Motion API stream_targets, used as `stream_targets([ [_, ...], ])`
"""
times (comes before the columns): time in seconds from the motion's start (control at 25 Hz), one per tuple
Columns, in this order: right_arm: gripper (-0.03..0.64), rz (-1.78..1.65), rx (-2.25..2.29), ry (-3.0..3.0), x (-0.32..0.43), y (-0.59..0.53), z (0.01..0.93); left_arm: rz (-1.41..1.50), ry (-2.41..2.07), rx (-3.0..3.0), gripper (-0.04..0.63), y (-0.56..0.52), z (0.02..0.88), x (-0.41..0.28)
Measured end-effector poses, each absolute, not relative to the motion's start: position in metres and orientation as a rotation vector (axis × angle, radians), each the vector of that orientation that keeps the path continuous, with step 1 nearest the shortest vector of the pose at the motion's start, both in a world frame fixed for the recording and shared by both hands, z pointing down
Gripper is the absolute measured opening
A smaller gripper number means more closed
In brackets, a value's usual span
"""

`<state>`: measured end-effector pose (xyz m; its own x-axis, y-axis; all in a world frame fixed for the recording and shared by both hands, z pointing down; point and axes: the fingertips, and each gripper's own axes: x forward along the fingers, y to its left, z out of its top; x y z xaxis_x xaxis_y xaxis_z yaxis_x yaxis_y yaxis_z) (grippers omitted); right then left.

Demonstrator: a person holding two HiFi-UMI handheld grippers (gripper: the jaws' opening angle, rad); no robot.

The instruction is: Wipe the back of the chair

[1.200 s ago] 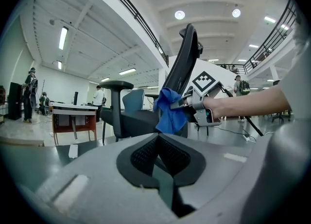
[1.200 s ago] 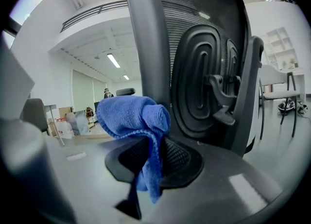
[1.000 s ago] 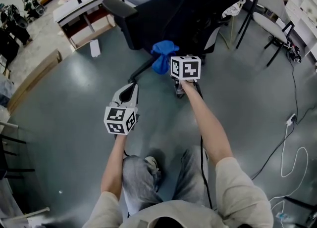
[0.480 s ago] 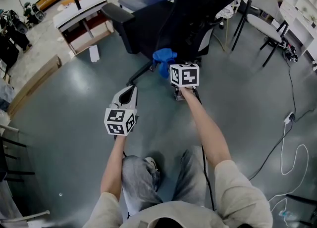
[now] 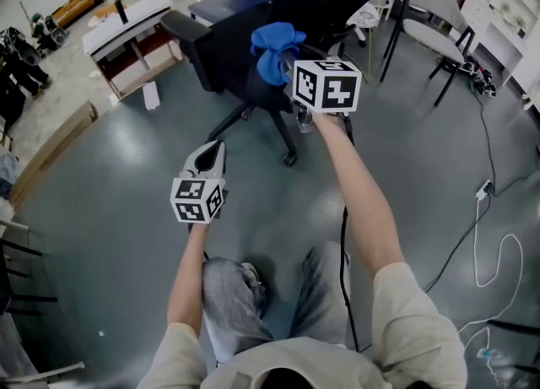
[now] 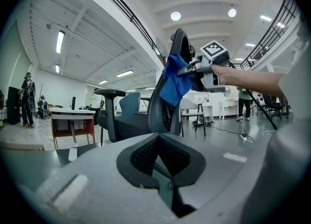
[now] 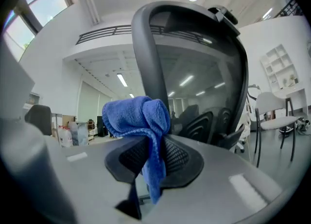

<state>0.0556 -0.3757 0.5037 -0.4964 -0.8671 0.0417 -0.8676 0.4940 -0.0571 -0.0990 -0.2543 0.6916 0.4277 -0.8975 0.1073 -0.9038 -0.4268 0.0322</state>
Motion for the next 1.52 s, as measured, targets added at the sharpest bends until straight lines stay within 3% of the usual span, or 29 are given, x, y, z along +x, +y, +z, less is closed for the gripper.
stream_targets([
  [0.4,0.071,0.063,1.624,-2.7,0.064,-0.389,0.477,0.123,-1.642,2.555,0.005,-0.261,0.701,-0.097],
  [1.52,0.071,0.337,1.493,-2.376,0.035,-0.438,0.701,0.11,-1.619,2.537,0.005,-0.292,0.72,-0.107],
])
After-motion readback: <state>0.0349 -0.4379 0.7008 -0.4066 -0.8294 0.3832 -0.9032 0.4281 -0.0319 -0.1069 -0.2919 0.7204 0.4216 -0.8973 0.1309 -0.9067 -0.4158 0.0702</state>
